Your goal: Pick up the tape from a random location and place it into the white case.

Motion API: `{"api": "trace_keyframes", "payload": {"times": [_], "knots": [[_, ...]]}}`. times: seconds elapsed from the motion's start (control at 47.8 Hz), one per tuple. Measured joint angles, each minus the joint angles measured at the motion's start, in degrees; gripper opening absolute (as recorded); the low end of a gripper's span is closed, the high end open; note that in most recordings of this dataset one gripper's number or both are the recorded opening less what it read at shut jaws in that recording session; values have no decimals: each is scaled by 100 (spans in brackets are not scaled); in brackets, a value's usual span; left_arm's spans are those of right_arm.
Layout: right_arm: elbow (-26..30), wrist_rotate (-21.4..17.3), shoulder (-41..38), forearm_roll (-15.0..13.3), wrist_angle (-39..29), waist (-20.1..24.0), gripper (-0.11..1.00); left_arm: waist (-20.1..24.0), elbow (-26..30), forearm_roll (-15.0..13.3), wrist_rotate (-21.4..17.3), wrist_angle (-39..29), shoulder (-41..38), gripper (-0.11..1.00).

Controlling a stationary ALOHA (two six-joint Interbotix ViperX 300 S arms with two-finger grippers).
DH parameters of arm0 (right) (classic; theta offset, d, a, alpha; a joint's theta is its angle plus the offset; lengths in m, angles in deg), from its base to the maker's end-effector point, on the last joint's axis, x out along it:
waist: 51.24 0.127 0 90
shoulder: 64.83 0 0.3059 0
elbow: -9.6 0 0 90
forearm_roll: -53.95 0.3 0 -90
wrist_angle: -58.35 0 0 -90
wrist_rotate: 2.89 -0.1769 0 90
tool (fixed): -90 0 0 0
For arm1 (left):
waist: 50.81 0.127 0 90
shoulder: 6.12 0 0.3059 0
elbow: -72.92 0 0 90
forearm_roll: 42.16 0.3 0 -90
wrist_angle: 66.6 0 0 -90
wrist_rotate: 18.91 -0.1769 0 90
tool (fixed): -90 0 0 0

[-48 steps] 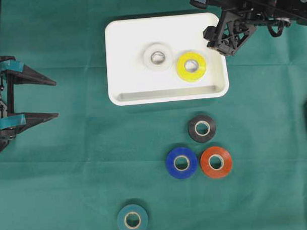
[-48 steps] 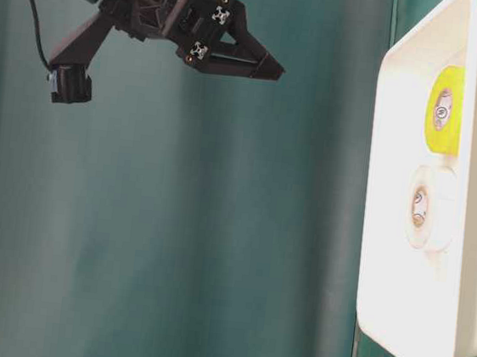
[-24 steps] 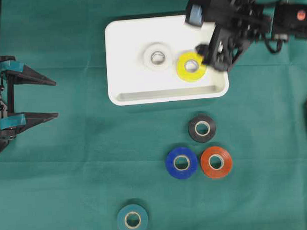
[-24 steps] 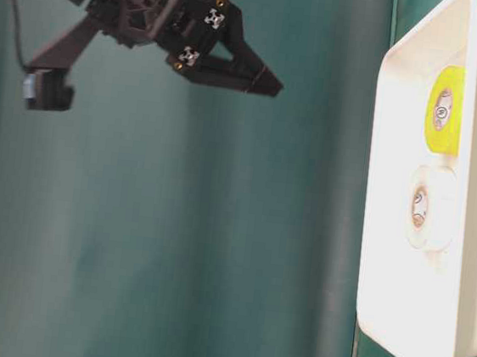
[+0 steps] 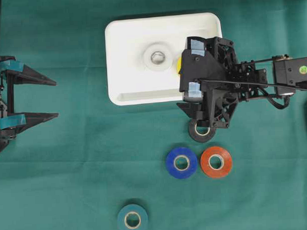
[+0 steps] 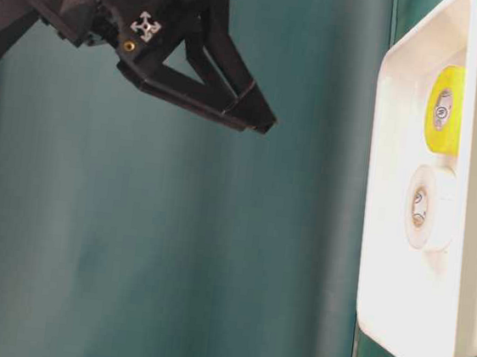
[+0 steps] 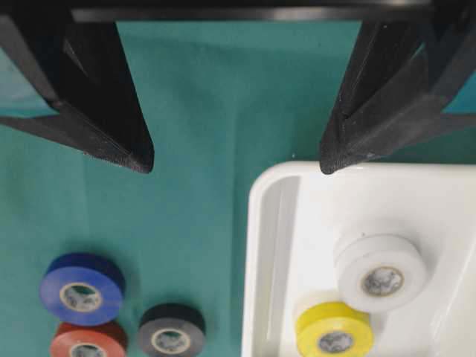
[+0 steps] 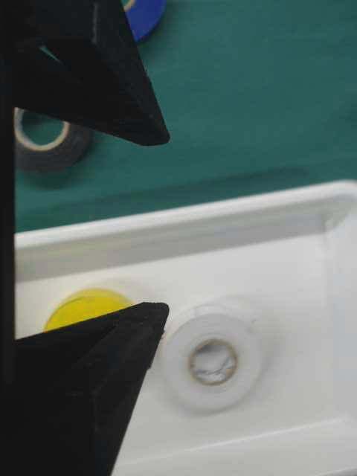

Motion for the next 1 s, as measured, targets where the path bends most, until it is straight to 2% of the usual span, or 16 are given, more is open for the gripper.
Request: {"api": "trace_keyframes", "payload": {"times": [0.293,1.004], "knots": [[-202,-9,290,0,26,-9,85,0,0,0,0,-9,0,94],[-2382,-9,3252,-9,844,0,85,62,9,9,9,-9,0,94]]}}
